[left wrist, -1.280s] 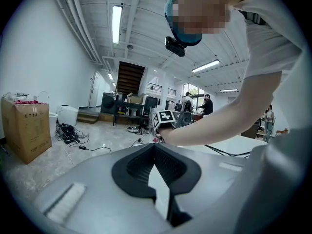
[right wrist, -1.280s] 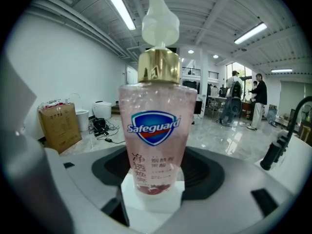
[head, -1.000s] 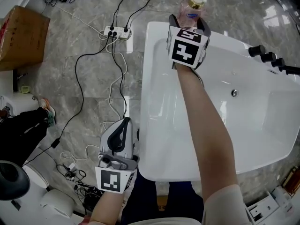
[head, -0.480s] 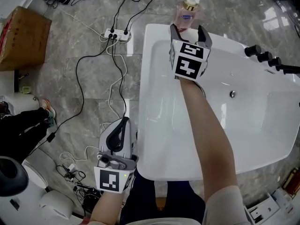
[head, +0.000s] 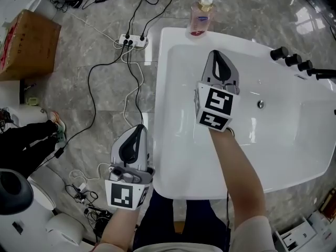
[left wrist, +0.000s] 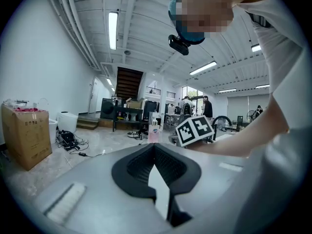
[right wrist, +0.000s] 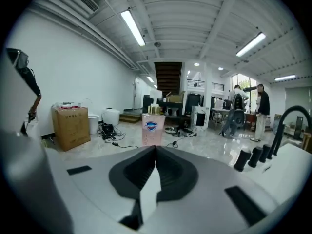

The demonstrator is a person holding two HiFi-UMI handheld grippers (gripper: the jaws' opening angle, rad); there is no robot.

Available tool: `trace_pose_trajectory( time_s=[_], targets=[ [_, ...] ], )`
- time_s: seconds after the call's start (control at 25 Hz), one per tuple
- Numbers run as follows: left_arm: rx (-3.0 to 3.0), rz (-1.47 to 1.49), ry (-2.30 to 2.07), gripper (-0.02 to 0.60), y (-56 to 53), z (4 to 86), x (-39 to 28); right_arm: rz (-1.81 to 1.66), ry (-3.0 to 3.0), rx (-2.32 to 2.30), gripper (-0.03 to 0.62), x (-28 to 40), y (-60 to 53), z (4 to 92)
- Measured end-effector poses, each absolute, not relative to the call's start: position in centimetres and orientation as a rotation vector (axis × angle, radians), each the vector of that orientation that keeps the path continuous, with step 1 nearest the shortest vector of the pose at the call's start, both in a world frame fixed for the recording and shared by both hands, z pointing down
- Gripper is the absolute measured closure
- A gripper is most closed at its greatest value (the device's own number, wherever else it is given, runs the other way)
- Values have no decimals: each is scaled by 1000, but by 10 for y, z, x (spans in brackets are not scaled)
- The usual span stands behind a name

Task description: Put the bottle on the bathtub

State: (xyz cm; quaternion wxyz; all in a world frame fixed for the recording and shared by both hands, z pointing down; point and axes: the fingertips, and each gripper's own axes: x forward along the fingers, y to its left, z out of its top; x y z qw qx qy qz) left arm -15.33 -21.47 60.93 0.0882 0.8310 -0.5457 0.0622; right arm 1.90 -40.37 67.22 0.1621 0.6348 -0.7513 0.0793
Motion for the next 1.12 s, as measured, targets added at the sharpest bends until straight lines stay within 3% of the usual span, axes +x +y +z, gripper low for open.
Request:
trace_pose_trajectory(
  time_s=[0.44, 0.72, 1.12],
  targets=[
    [2527, 173, -1615, 572, -198, 562, -143, 232, -2291, 1700, 586, 14, -284, 604],
    [2560, 174, -1528, 572, -175, 515, -112, 416, -2333, 1640, 586, 40, -205, 552],
    [2524, 8, -1509, 572, -141, 370, -108, 484, -2372, 1608, 588, 46, -120, 401]
  ],
)
